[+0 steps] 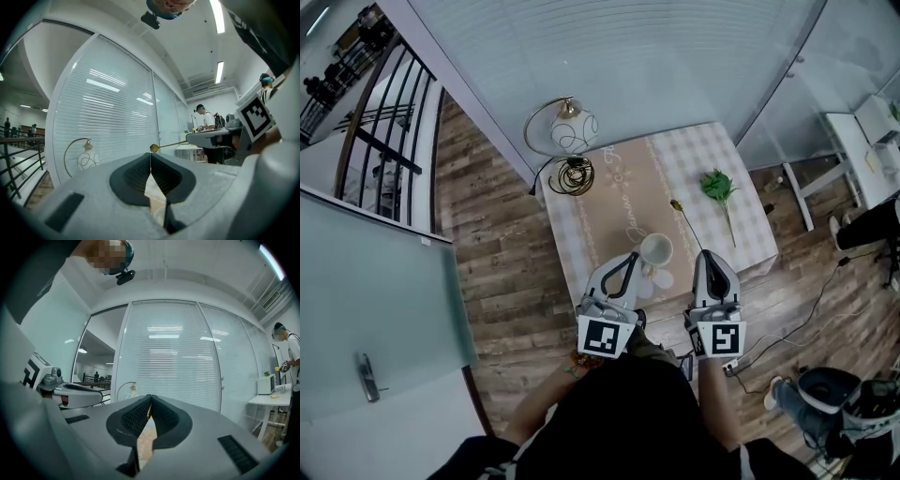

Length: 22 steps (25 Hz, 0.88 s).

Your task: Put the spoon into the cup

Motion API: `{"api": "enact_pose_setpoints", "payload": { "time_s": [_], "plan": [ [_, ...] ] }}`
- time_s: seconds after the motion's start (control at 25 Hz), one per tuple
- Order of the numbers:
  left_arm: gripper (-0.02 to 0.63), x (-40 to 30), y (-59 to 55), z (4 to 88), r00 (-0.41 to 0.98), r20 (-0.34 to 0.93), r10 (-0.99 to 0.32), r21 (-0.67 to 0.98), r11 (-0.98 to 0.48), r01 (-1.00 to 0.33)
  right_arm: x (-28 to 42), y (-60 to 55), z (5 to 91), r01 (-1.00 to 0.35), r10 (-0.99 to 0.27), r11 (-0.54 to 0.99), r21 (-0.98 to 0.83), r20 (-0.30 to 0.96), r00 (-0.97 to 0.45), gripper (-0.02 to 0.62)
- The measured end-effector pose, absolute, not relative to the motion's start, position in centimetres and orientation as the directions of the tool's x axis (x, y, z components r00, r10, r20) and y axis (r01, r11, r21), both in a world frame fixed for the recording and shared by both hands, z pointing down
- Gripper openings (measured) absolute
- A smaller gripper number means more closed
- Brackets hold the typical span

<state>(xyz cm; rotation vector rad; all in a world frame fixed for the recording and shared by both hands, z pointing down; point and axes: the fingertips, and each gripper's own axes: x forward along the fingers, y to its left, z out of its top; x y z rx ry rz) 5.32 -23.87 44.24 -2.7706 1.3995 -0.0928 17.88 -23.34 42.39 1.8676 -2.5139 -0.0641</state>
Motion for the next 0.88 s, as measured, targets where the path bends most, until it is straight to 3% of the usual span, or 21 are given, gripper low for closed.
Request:
{"api": "enact_pose_setpoints", "payload": {
  "time_s": [0.88],
  "plan": [
    [0.017,5.0,-25.7,45.1,0.587,0.071,-0.807,-0.062,-0.591,-0.805,17.4,-25.5,48.4,-0.954,-0.949,0.3,0.022,0.112,-0.295,0.008]
  ]
}}
